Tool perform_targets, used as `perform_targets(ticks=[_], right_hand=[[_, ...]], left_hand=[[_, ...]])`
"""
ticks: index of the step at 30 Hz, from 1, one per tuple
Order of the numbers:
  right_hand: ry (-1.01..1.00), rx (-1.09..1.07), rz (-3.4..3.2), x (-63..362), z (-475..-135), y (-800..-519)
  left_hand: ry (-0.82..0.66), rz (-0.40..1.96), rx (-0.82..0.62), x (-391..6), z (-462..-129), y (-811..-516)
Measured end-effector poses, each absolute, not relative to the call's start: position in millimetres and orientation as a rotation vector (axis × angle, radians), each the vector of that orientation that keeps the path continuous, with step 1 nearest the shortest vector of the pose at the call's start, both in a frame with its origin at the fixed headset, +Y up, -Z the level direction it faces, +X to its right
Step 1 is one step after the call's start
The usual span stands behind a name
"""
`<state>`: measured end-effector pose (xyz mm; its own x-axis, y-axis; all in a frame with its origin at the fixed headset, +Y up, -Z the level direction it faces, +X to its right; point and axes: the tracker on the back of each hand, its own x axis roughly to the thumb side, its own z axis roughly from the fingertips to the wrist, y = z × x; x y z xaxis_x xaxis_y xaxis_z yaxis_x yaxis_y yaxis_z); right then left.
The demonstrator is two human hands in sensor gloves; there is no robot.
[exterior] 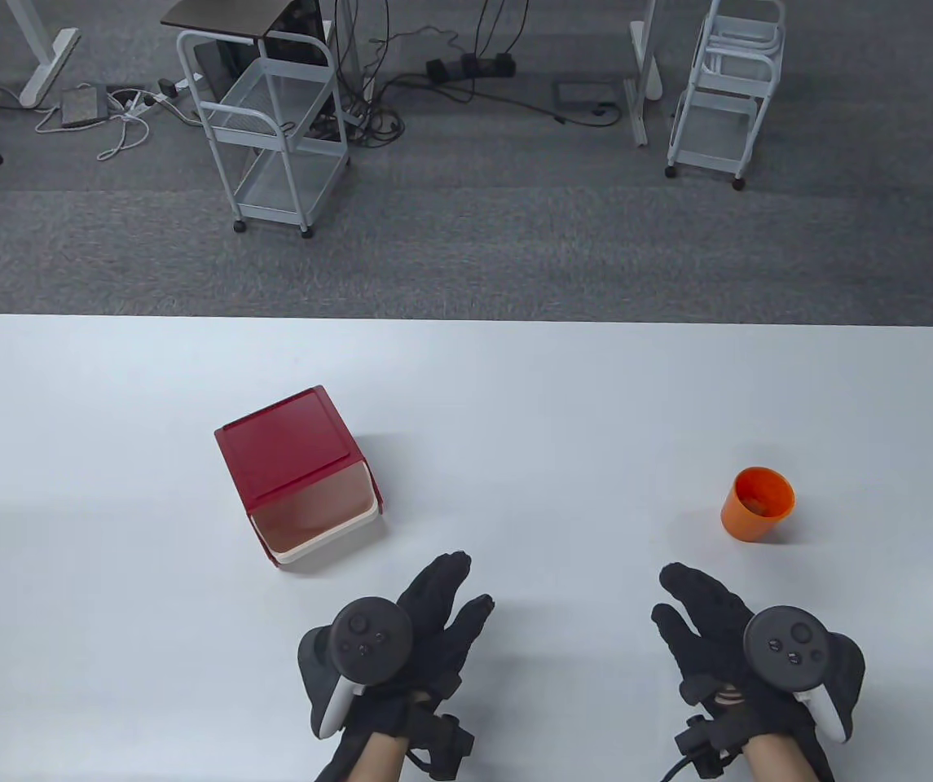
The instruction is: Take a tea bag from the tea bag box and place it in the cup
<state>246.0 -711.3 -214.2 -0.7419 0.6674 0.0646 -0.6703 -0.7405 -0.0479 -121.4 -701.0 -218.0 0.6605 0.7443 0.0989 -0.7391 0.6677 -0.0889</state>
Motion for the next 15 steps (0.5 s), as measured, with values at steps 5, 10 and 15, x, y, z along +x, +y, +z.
perform_targets(ticks=[5,10,15], right_hand=[[-0.081,0.050,2.407,245.7,-214.7,-711.8],[-0.064,0.047,2.404,245.0,-215.0,-713.1],[-0.065,0.054,2.410,244.5,-215.3,-712.7]], left_hand=[[-0.117,0.903,-0.042,-128.6,-219.3,-703.1],[-0.126,0.911,-0.043,-130.0,-218.8,-703.2],[-0.127,0.892,-0.046,-129.9,-219.1,-703.5]])
